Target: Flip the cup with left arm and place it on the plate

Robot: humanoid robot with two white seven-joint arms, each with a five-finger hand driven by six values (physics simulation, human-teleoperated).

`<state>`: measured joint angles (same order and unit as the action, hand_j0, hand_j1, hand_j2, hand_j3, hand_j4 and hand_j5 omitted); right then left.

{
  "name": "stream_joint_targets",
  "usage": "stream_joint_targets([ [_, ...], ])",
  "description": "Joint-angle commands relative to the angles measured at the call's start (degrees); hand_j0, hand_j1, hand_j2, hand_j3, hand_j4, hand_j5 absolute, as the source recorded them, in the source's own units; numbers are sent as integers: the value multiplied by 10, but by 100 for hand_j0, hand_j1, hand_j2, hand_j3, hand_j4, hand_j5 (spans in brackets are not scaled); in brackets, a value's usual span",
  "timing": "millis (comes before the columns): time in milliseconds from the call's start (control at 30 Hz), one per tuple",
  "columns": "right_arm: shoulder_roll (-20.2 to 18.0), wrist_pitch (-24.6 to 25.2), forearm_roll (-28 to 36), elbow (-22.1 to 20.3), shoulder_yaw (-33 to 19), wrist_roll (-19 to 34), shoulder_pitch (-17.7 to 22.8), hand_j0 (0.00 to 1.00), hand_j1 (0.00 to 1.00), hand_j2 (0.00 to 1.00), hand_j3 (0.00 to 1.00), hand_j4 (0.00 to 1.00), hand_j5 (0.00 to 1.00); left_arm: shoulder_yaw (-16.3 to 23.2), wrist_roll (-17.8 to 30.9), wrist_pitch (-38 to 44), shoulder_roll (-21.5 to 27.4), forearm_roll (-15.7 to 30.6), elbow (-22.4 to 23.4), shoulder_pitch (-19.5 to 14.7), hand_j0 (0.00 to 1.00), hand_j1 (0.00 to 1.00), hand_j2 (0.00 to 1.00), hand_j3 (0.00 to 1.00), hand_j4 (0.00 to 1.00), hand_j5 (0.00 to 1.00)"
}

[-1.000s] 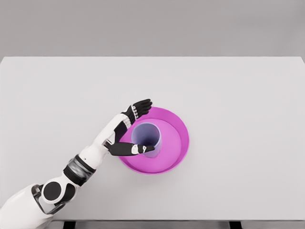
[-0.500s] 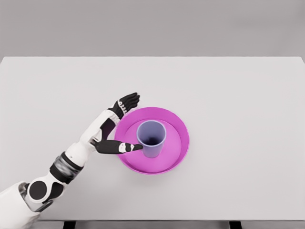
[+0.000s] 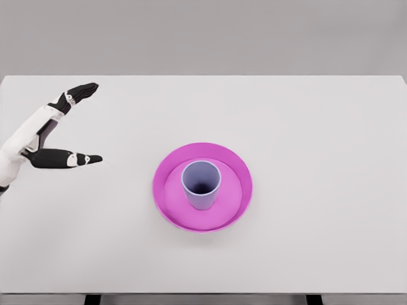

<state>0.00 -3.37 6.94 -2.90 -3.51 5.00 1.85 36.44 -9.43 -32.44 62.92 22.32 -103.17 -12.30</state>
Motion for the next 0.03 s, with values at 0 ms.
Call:
stream_joint_targets([
  [0,0,-1,0,0,0,0,-1,100,100,100,100,100,100,-13,-1,1,15,-12,0,0,100,100,100,100,100,100],
])
